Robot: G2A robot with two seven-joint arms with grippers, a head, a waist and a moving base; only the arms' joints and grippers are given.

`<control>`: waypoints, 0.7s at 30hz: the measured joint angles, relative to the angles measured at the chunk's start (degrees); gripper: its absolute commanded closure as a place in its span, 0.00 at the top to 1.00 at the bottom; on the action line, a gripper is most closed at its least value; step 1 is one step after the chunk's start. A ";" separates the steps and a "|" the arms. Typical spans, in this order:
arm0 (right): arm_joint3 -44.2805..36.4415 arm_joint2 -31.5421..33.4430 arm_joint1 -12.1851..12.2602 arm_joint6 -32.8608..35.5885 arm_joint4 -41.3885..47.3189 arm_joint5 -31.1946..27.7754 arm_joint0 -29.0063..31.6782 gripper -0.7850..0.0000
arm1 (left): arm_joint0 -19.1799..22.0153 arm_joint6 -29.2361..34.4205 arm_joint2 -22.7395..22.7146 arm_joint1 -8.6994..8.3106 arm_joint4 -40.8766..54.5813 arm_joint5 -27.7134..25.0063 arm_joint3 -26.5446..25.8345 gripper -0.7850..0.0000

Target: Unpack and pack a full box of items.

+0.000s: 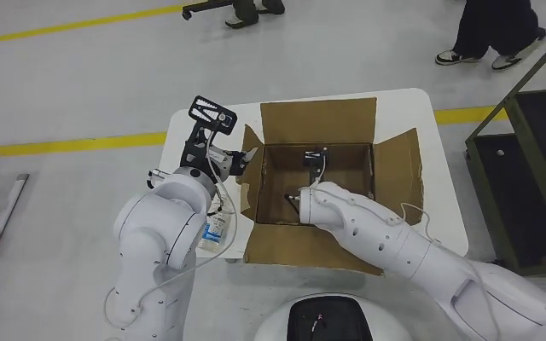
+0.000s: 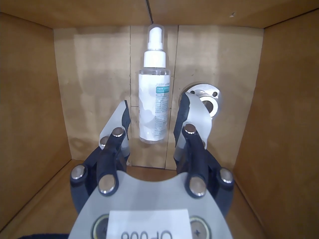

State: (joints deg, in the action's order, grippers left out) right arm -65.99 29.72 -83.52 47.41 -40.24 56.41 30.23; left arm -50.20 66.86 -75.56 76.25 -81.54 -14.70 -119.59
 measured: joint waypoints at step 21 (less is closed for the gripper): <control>8.38 0.77 -3.72 0.58 0.85 -2.62 -1.09 0.49 | 0.00 0.00 0.00 0.00 0.00 0.00 0.00 1.00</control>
State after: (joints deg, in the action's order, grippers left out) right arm -57.61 30.49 -87.24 48.00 -39.39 53.79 29.14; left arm -50.20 66.86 -75.56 76.25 -81.54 -14.70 -119.59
